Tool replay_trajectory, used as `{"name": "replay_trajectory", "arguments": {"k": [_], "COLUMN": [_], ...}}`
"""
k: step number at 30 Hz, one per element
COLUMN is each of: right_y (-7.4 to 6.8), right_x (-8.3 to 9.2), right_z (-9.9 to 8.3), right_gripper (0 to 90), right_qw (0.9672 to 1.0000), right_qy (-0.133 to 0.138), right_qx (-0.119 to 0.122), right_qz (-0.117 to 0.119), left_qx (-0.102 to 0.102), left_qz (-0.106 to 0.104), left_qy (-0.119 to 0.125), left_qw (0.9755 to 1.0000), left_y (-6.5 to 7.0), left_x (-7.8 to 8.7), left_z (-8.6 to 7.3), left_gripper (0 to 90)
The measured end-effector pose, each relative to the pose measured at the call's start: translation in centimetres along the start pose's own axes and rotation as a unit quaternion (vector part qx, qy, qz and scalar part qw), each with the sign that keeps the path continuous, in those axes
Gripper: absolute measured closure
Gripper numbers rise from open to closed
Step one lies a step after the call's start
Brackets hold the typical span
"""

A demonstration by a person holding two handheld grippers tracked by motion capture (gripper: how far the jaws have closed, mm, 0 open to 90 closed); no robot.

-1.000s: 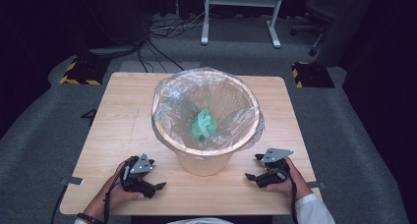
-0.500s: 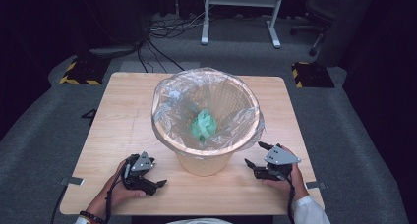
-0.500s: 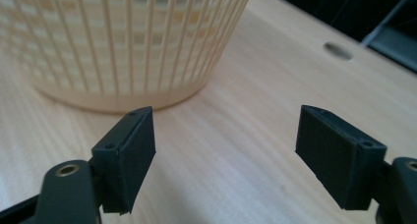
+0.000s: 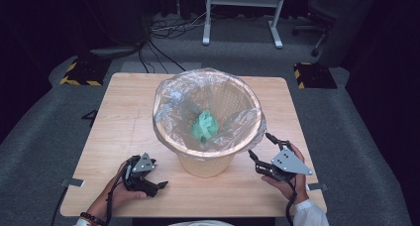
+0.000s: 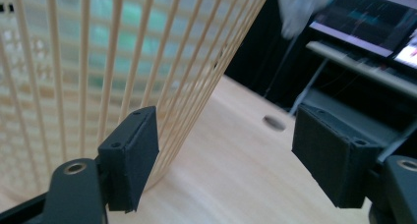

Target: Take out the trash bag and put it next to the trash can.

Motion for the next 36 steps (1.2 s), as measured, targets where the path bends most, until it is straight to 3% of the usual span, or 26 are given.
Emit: {"name": "replay_trajectory", "arguments": {"k": [3, 7, 10, 12, 20, 21, 23, 28, 31, 36], "right_y": [0.0, 0.4, 0.3, 0.0, -0.3, -0.4, -0.7, -1.0, -0.9, -0.3], "right_x": [0.2, 0.7, 0.8, 0.9, 1.5, 1.7, 1.9, 2.7, 3.4, 4.0], "right_z": [0.8, 2.5, 3.0, 3.5, 5.0, 5.2, 5.6, 6.2, 6.5, 7.2], "right_gripper": [26.0, 26.6, 26.9, 28.8, 33.1, 36.3, 43.9, 62.0, 73.5, 80.3], "right_qw": [0.9998, 0.9978, 0.9969, 0.995, 0.9878, 0.9857, 0.9842, 0.9772, 0.9753, 0.9738], "right_qy": [0.014, 0.041, 0.05, 0.063, 0.101, 0.108, 0.12, 0.145, 0.16, 0.175], "right_qx": [0.007, 0.033, 0.041, 0.06, 0.091, 0.1, 0.109, 0.134, 0.133, 0.125], "right_qz": [-0.008, -0.04, -0.044, -0.05, -0.075, -0.083, -0.071, -0.077, -0.074, -0.074], "left_qx": [0.0, -0.001, -0.003, -0.001, -0.001, -0.001, -0.001, -0.001, 0.0, 0.0], "left_qz": [0.0, 0.002, 0.005, 0.005, 0.005, 0.005, 0.005, 0.005, 0.006, 0.006], "left_qy": [0.0, 0.0, 0.0, 0.0, 0.0, 0.0, 0.0, 0.0, 0.0, 0.0], "left_qw": [1.0, 1.0, 1.0, 1.0, 1.0, 1.0, 1.0, 1.0, 1.0, 1.0], "left_y": [0.0, 0.0, -0.1, -0.1, -0.1, -0.1, -0.1, -0.1, -0.1, -0.1], "left_x": [0.0, 0.0, 0.0, 0.0, 0.0, 0.0, 0.0, 0.0, 0.0, 0.0], "left_z": [0.0, 0.0, 0.1, 0.1, 0.1, 0.1, 0.1, 0.1, 0.1, 0.1], "left_gripper": [8.4, 8.4, 8.4, 8.4, 8.4, 8.4, 8.4, 8.4, 8.4, 8.4]}}
Point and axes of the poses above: each handheld gripper's, and its own axes: x roughly backward along the jaws, z roughly out of its top, y roughly to its right, the point moved 6 cm from there along -x, roughly forward along the jaws, and after that the axes turned 5 degrees about z, right-handed, at the moved point
